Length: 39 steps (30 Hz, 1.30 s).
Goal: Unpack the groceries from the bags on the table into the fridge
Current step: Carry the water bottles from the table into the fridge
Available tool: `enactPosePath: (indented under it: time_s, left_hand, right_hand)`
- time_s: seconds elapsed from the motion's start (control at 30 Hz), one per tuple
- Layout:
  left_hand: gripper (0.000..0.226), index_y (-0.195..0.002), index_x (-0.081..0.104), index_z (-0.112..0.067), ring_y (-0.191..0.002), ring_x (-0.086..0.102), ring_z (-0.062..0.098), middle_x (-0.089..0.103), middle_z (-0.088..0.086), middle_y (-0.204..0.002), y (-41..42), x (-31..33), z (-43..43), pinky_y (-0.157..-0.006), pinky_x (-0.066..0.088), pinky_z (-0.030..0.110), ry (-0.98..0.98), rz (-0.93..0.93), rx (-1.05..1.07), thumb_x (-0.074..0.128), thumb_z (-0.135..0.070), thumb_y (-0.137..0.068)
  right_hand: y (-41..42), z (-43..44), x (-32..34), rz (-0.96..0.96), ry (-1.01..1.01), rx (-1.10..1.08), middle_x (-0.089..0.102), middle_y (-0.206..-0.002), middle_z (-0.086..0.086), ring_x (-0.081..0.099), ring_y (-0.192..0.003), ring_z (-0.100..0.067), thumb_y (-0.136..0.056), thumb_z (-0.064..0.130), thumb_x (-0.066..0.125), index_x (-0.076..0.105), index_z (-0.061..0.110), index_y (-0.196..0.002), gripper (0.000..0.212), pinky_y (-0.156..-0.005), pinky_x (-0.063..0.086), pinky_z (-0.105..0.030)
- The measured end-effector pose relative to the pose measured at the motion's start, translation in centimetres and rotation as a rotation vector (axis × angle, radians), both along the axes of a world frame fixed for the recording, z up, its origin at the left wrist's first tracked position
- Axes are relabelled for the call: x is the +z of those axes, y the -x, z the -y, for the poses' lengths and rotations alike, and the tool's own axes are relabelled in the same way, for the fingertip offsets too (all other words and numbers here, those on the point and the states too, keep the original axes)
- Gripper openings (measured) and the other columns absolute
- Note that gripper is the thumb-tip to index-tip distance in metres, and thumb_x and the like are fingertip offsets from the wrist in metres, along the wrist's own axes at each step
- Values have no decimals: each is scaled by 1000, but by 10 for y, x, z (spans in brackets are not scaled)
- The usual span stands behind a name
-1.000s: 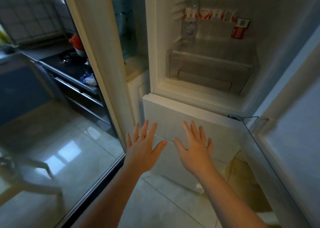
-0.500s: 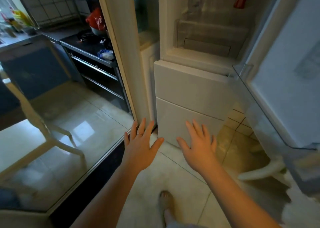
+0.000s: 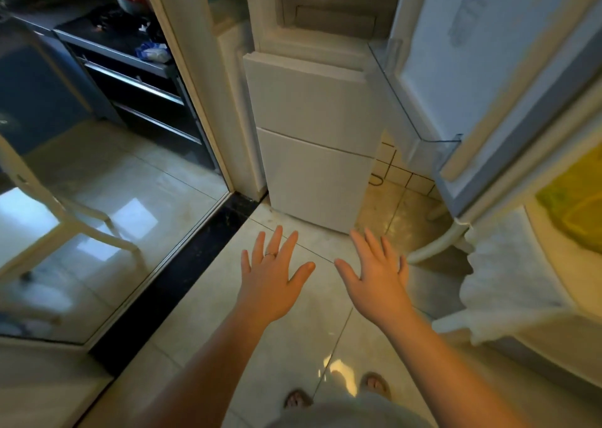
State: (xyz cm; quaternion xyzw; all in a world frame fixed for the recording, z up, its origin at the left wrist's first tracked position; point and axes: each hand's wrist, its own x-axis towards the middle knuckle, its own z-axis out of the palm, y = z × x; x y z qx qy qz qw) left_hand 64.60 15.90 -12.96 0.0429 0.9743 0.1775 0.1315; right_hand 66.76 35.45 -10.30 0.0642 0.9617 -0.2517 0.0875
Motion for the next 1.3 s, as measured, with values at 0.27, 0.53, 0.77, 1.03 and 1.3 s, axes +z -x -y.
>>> enactPosePath:
  time_s: [0.27, 0.53, 0.77, 1.03, 1.3]
  left_hand:
    - [80, -158, 2, -42, -153, -18, 20, -12, -11, -167, -42, -11, -138, -123, -6, 54, -27, 43, -140, 13, -77, -87]
    - [74, -157, 7, -43, -153, -15, 18, -7, -11, -168, -92, -24, -345, -123, -5, 53, -74, 45, -240, 23, -75, -93]
    - [72, -157, 8, -42, -154, -7, 21, -1, -9, -168, -115, -14, -494, -122, 0, 52, -98, 16, -335, 24, -73, -94]
    - [71, -157, 12, -43, -154, -6, 20, 0, -11, -168, -100, -5, -591, -124, 6, 52, -149, -14, -453, 25, -74, -93]
    - [66, -151, 34, -34, -153, 11, 26, 19, 1, -166, -41, -6, -682, -123, 15, 44, -262, -56, -530, 45, -65, -94]
  right_hand:
    - [-61, -134, -10, 10, -27, -101, -3, -166, 12, -8, -153, -20, -99, 62, 32, 8, 40, -156, 67, -121, -5, -55]
    - [-132, -322, -3, 49, -35, -193, -3, -166, 14, -8, -153, -21, -98, 63, 31, 9, 42, -156, 65, -121, -1, -57]
    - [-177, -465, 3, 35, -19, -298, -5, -166, 15, -10, -153, -19, -99, 60, 34, 7, 43, -156, 66, -122, -4, -54]
    - [-192, -554, 6, -26, 14, -412, 3, -166, 15, -1, -153, -17, -99, 57, 40, 14, 42, -156, 64, -122, 4, -50]
    - [-158, -631, 11, -130, 13, -554, 25, -162, 10, 18, -151, -18, -75, 75, 19, 29, 34, -154, 89, -120, 18, -46]
